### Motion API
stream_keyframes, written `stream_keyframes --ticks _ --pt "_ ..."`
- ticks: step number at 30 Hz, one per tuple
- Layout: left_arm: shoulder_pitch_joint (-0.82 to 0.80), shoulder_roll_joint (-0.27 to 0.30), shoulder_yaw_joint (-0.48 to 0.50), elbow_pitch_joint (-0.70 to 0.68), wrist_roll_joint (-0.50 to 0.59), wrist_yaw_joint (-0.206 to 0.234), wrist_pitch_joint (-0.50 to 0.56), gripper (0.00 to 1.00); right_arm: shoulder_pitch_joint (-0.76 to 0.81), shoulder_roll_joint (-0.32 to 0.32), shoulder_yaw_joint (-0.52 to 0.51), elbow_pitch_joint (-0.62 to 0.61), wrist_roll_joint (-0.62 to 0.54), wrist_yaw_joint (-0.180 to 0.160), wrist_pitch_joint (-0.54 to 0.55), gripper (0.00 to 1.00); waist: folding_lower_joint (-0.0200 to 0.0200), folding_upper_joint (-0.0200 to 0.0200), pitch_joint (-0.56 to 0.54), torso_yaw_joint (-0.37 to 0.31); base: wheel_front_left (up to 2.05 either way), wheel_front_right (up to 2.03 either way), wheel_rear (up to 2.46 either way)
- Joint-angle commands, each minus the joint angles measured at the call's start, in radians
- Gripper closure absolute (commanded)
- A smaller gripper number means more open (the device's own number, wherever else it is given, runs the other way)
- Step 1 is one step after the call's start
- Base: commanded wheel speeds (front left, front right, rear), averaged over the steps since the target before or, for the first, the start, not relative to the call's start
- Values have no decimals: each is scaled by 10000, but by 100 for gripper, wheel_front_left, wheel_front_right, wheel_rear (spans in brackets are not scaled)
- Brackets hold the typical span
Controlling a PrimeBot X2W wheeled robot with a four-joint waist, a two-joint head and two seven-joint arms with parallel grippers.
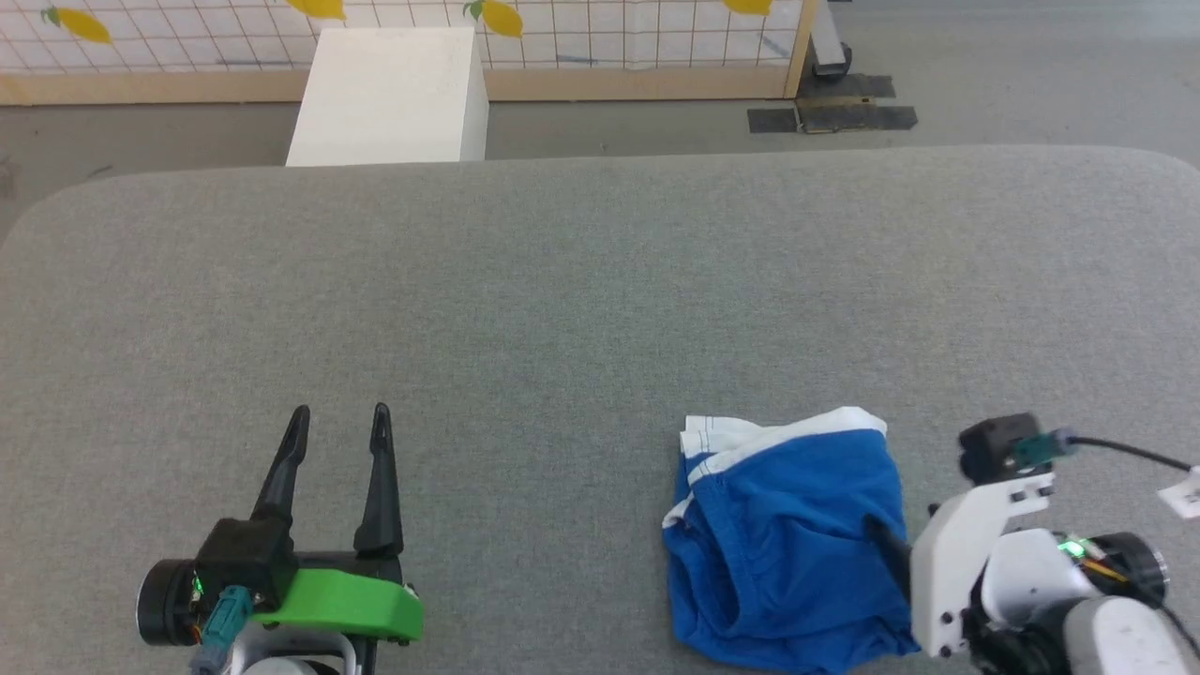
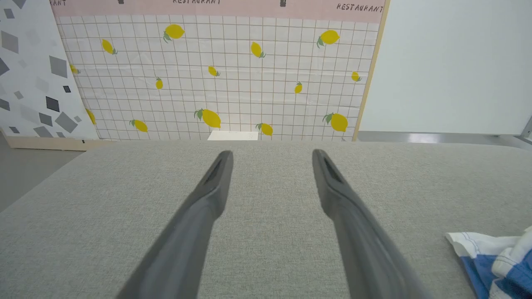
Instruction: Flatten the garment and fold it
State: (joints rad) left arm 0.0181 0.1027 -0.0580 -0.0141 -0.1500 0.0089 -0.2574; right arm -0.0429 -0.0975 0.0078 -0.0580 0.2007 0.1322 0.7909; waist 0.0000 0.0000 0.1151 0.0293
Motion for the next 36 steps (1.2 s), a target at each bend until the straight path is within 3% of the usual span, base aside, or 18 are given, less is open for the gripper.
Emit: stream_keyframes --ticks 1,10,11,12,14,20,30,36 --pt "-198 -30 -7 -10 69 -54 -43 0 -8 86 142 305 -80 -15 -222 0 0 0 128 98 0 0 0" --pt "-297 -57 77 50 119 -83 -43 0 -398 -19 454 2250 -489 -15 -914 0 0 0 260 199 0 0 0" --pt "-273 -60 106 47 122 -71 -43 0 -460 -27 468 2404 -449 -15 -950 4 0 0 248 160 0 0 0" --pt "-253 -65 122 45 125 -62 -43 0 -517 -65 519 2496 -416 -15 -981 64 0 0 245 124 0 0 0" --pt "-217 -74 165 20 123 -46 -43 0 -692 -214 734 2615 -302 -15 -1078 100 0 0 266 -40 0 0 0" --pt "-159 -27 403 -107 99 -10 -43 0 -1463 -1197 1794 2614 179 -15 -948 100 0 0 481 -1141 0 0 0" --pt "-518 173 750 -418 186 30 -44 0 -3714 -3363 4172 2787 1314 -15 -1169 100 0 0 1344 -3978 0 0 0" --pt "-1041 471 533 -507 447 -95 90 0 -5115 -3946 4776 3771 1777 -15 -1826 100 0 0 1993 -4744 0 0 0"
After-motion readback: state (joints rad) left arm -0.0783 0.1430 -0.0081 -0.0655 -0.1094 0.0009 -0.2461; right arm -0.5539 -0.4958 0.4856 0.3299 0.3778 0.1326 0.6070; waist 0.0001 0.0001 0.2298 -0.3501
